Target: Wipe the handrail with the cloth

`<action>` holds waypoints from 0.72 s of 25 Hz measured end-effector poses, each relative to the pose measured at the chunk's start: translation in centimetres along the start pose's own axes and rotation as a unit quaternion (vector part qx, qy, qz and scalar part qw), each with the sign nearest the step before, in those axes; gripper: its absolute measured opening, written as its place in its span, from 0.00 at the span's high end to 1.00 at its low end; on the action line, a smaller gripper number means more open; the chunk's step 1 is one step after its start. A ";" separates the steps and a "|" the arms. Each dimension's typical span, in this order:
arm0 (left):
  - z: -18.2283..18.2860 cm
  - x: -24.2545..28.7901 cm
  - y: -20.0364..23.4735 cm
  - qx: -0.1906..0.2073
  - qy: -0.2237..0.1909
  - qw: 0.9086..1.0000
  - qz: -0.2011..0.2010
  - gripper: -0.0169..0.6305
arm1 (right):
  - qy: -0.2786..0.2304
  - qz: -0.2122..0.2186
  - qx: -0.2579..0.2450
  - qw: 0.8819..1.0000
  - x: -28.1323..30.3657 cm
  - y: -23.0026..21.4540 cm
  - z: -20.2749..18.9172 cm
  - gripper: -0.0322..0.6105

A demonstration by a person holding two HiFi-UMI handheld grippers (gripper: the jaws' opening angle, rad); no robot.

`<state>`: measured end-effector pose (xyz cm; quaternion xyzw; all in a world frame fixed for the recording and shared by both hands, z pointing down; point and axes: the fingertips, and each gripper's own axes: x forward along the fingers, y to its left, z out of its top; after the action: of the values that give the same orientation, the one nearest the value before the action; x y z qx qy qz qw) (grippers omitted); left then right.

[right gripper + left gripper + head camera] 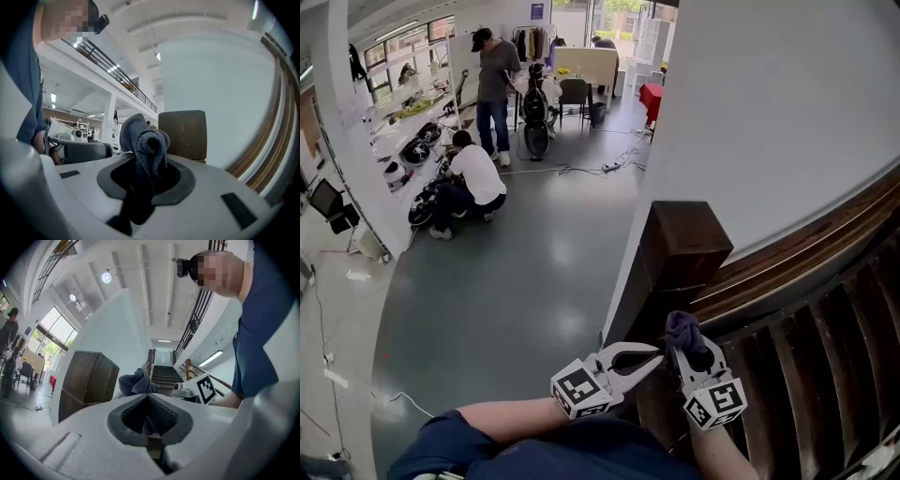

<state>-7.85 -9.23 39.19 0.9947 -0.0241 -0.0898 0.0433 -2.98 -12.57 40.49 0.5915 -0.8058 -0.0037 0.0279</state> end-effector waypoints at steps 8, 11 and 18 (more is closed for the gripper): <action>-0.4 -3.7 -0.8 -0.004 0.000 1.000 0.010 0.97 | 0.017 0.018 0.024 0.999 -0.7 4.4 -1.7 0.80; -0.5 -4.2 -1.3 -0.009 -0.005 1.000 0.010 0.97 | 0.017 0.026 0.026 0.999 -0.9 5.6 -2.0 0.80; -1.7 -4.2 -2.2 -0.024 -0.003 1.000 0.007 0.97 | 0.020 0.019 0.037 0.999 -1.9 6.0 -3.2 0.80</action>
<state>-11.59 -6.63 41.42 0.9929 -0.0289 -0.0934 0.0674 -7.98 -8.87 43.81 0.5765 -0.8159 0.0390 0.0223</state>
